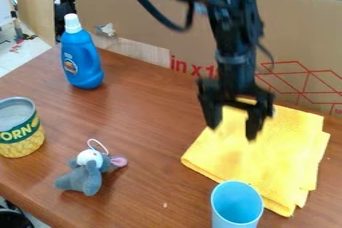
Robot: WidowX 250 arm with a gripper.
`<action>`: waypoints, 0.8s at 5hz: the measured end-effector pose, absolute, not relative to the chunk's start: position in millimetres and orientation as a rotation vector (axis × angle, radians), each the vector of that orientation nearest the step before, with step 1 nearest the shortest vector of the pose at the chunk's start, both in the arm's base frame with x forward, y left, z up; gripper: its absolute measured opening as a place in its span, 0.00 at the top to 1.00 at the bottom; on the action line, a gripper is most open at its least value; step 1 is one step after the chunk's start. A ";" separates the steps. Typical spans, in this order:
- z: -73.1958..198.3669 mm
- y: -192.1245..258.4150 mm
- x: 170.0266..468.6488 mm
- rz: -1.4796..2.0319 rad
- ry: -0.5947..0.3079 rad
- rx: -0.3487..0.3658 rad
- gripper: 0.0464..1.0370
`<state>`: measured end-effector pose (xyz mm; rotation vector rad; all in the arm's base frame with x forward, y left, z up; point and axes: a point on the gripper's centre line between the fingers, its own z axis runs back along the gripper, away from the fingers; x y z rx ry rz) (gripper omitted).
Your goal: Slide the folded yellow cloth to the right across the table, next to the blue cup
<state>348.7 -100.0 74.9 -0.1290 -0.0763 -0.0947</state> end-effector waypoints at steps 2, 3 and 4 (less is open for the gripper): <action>150.3 -56.0 331.4 -0.113 -0.176 -0.077 0.04; 165.2 -26.9 298.9 -0.155 -0.118 -0.008 0.04; 173.5 -13.2 276.6 -0.183 -0.067 0.039 0.04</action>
